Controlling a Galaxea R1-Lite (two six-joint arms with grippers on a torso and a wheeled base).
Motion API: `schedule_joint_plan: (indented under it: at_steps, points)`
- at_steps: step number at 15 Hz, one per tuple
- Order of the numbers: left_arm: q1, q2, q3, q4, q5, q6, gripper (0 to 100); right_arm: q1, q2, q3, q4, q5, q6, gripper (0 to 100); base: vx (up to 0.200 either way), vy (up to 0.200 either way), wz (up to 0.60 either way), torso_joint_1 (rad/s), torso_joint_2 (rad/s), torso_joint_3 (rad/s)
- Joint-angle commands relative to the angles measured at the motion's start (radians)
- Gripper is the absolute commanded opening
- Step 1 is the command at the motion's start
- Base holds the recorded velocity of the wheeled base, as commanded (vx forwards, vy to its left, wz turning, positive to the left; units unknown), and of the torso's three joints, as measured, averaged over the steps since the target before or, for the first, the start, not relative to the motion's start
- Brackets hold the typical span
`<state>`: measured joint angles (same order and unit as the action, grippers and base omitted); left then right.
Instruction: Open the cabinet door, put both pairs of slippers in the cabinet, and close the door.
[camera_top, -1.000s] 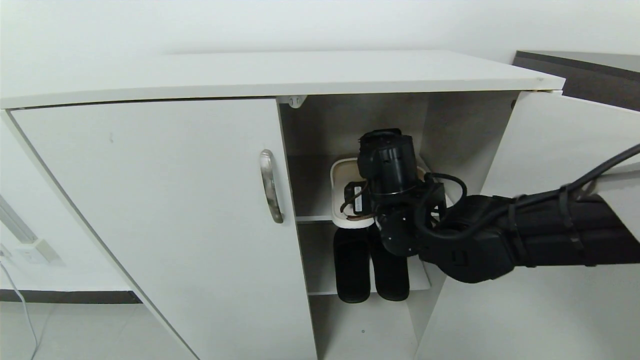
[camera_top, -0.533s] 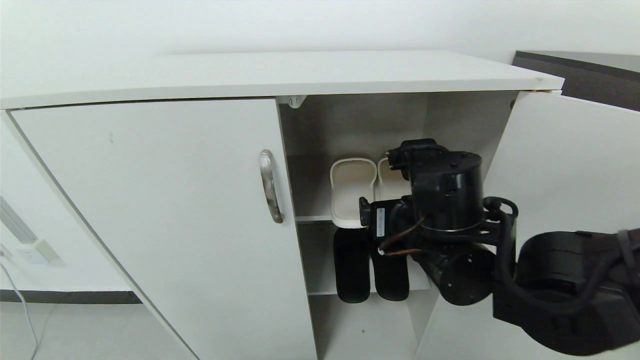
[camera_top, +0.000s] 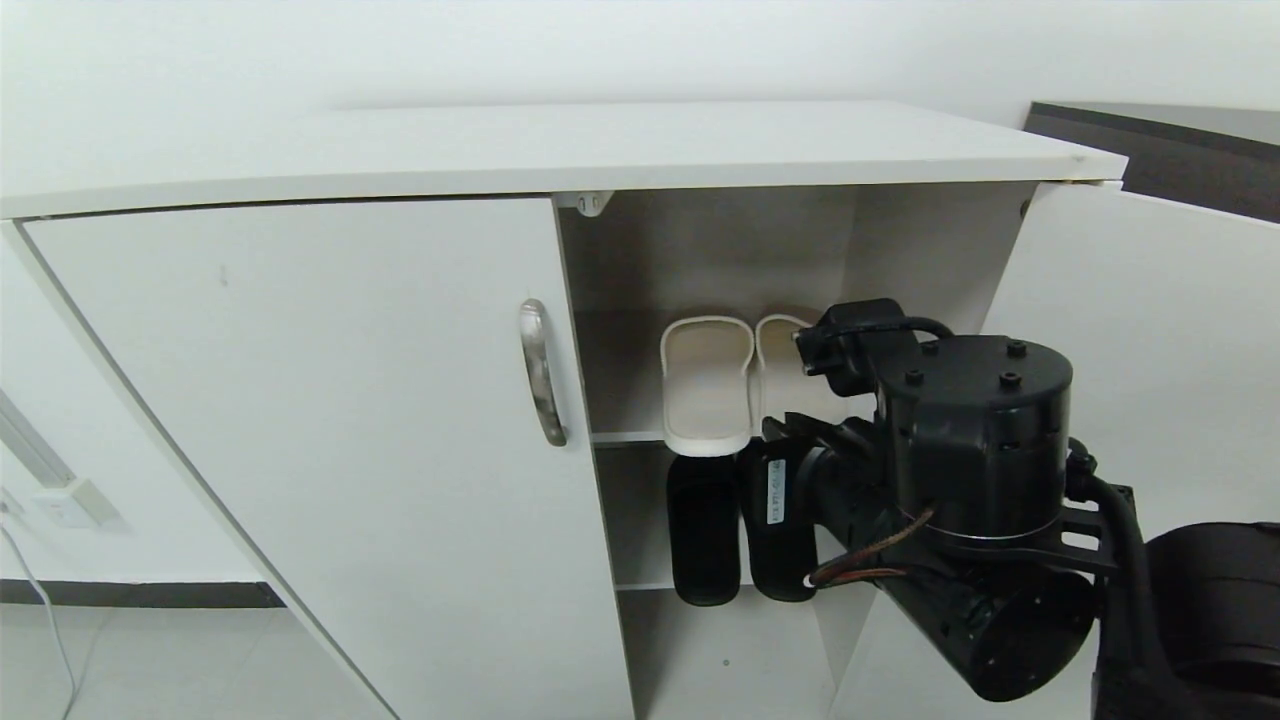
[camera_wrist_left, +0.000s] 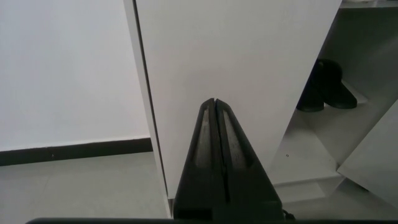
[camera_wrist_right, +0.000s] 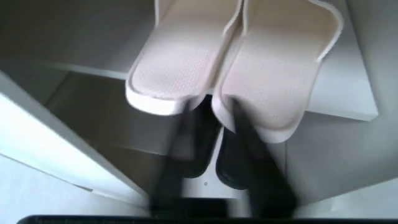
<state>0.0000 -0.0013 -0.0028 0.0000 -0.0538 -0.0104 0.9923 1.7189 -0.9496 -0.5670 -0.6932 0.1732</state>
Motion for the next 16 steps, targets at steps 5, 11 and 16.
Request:
schedule_joint_plan:
  at_steps: [5, 11, 16]
  points:
    - [0.000, 0.001, 0.000, 0.000, -0.001, 0.001, 0, 0.017, 0.011, 0.014, -0.001, 0.000, 0.000, 0, 0.000, 0.000, 0.00, 0.000, 0.00, 0.000]
    - [0.000, 0.001, 0.000, 0.000, -0.001, 0.000, 0, 0.015, 0.019, 0.022, -0.001, -0.003, -0.001, 0, -0.100, 0.000, 0.00, 0.004, 0.00, 0.002]
    - [0.000, 0.001, 0.000, 0.000, -0.001, 0.001, 0, 0.015, 0.021, 0.022, -0.001, -0.006, -0.001, 0, -0.200, 0.000, 0.00, 0.003, 0.00, 0.004]
